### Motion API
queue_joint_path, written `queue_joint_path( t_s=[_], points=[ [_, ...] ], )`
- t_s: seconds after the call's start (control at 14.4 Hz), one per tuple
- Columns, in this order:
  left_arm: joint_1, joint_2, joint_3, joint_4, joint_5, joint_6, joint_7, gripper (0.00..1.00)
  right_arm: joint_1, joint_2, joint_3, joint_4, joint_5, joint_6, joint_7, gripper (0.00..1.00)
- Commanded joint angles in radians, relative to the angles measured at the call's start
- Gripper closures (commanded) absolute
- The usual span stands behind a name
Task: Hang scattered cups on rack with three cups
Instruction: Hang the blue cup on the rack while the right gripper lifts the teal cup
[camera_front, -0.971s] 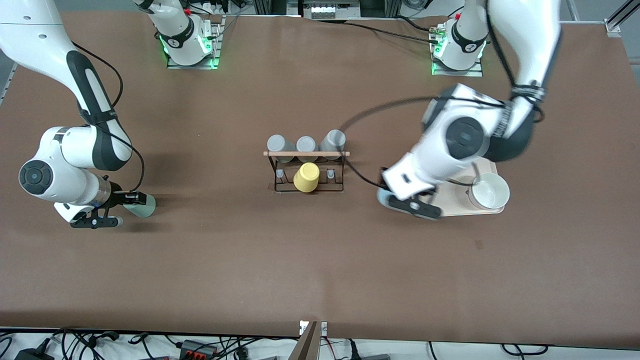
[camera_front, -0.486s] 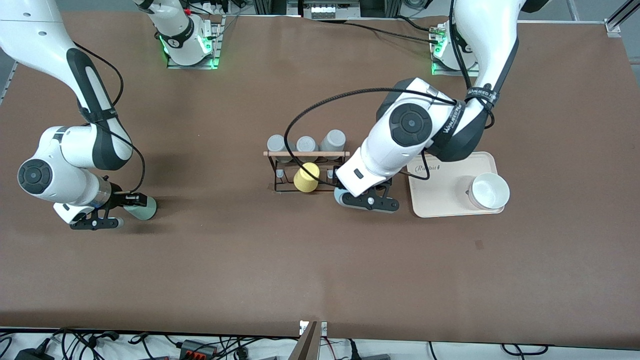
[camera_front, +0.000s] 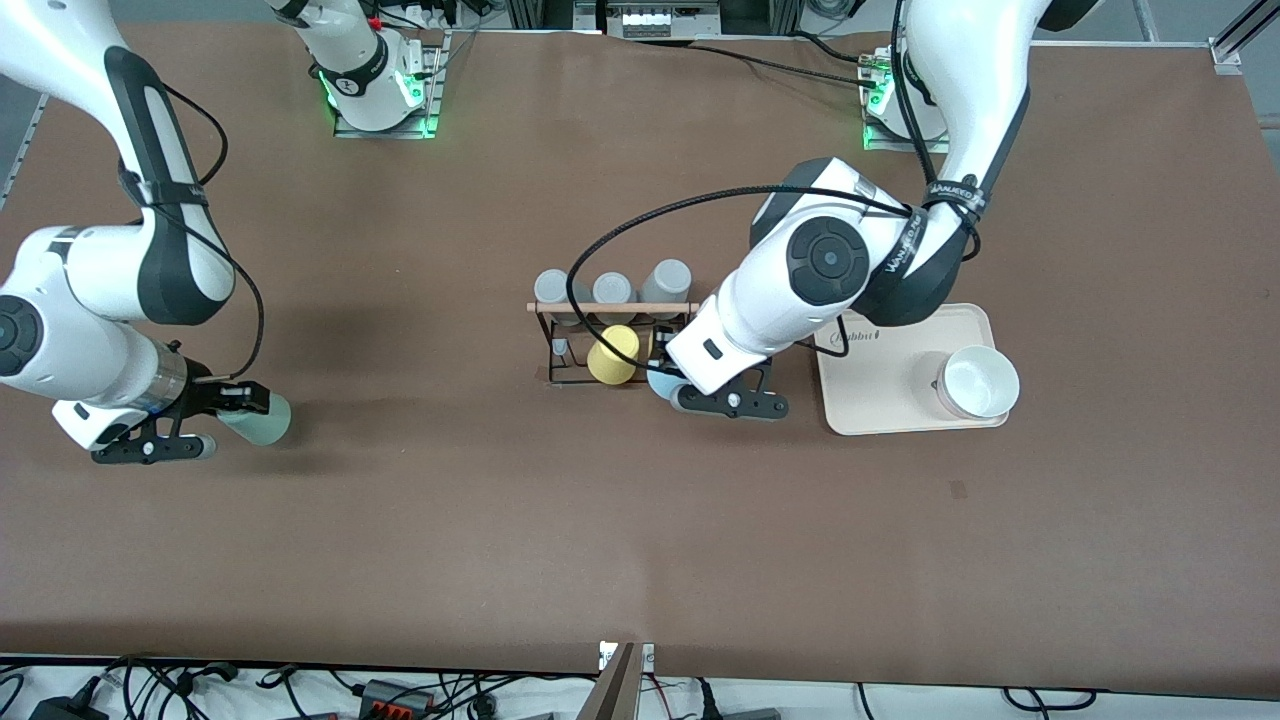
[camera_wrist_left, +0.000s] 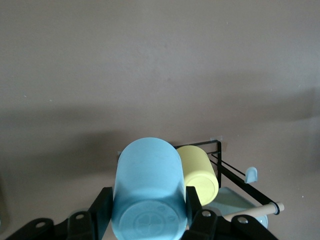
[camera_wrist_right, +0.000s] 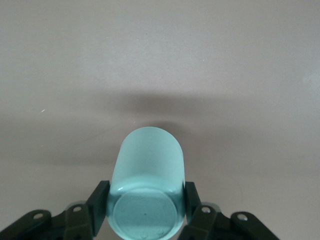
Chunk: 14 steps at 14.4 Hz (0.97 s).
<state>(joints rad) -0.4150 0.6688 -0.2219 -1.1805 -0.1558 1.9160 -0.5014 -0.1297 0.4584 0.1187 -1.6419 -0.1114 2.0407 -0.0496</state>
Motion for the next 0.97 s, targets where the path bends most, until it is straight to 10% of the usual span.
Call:
queue_joint_path(
  t_s=[0.0, 0.9],
  points=[
    [-0.033, 0.017, 0.009, 0.006, -0.004, -0.015, -0.003, 0.99, 0.007, -0.023, 0.016, 0.036, 0.015, -0.088, -0.010, 0.60],
    [-0.062, 0.075, 0.013, -0.028, 0.070, -0.019, 0.003, 0.94, 0.076, -0.098, 0.053, 0.122, 0.056, -0.290, 0.129, 0.58]
  ],
)
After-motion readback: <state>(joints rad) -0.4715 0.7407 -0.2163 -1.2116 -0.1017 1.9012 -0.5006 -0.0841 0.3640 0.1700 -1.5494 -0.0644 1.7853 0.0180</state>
